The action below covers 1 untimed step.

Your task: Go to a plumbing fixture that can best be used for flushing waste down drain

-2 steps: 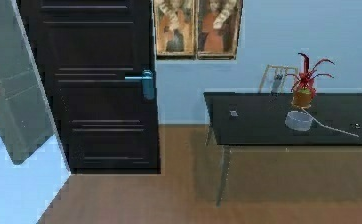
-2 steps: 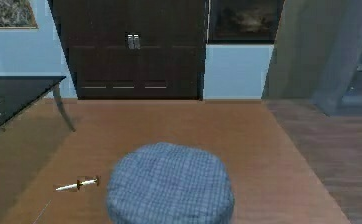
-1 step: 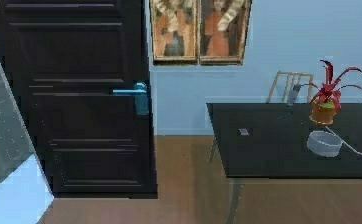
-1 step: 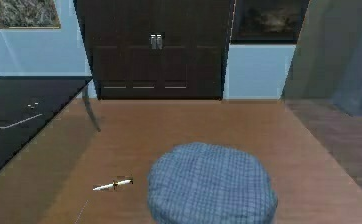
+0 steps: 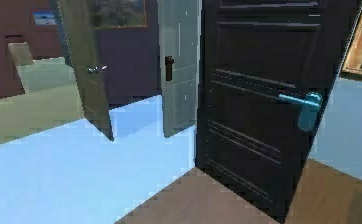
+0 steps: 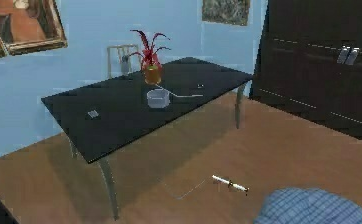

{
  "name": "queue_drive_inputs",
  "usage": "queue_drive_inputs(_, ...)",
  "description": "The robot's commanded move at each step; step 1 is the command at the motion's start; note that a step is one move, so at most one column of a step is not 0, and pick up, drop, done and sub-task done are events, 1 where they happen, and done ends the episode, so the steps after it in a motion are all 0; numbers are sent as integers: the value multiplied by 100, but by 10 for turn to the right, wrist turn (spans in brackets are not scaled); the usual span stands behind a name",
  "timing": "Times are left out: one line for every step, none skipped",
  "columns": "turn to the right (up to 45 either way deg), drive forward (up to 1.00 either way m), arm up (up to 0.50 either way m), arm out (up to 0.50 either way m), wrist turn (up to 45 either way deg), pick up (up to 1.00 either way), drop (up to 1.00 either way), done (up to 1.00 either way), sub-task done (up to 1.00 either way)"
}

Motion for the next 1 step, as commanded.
queue_drive_inputs(-450, 0, 0, 0, 0, 0, 0, 0, 0)
